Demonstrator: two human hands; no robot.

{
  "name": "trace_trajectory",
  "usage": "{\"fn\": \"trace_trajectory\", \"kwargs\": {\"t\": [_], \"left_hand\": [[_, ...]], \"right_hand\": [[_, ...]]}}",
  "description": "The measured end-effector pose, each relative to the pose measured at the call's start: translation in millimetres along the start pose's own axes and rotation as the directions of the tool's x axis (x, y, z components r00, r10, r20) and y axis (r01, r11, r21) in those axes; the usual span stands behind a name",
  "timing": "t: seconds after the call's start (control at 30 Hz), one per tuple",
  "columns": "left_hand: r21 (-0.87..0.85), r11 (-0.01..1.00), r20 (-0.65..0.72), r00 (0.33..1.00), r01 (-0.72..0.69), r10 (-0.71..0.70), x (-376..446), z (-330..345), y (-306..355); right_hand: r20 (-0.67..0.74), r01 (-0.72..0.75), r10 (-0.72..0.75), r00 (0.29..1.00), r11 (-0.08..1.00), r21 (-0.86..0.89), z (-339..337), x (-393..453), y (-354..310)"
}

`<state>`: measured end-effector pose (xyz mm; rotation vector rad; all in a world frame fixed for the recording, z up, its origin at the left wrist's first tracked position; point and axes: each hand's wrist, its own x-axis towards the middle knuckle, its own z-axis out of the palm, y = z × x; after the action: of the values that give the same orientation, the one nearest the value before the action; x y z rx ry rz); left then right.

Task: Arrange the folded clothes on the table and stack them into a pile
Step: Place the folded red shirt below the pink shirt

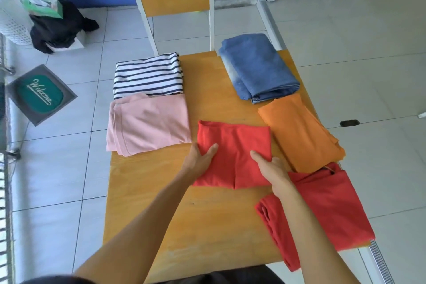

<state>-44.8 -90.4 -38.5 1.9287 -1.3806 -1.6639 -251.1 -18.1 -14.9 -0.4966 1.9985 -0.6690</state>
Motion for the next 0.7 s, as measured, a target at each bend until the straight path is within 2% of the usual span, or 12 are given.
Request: {"fn": "trace_trajectory", "kwargs": {"t": [0.13, 0.27, 0.4, 0.53, 0.7], "left_hand": [[-0.031, 0.999, 0.018, 1.000, -0.009, 0.009, -39, -20, -42], [-0.071, 0.994, -0.073, 0.995, -0.079, 0.074, -86, -58, -69], [-0.113, 0.989, -0.173, 0.982, -0.091, 0.071, -131, -101, -88], [-0.172, 0.984, -0.273, 0.962, -0.045, -0.004, -139, -134, -107], [-0.044, 0.997, -0.401, 0.912, 0.071, -0.082, -100, -156, -133]], "right_hand": [[0.076, 0.006, -0.004, 0.997, 1.000, -0.016, 11, -26, 26], [0.192, 0.070, -0.064, 0.979, 0.997, -0.025, 35, -63, 33], [0.354, 0.117, -0.107, 0.929, 0.993, -0.007, 65, -95, 27], [0.465, 0.215, -0.164, 0.870, 0.975, -0.058, 110, -95, 14], [0.486, 0.259, -0.134, 0.864, 0.945, -0.201, 159, -76, 3]]}}
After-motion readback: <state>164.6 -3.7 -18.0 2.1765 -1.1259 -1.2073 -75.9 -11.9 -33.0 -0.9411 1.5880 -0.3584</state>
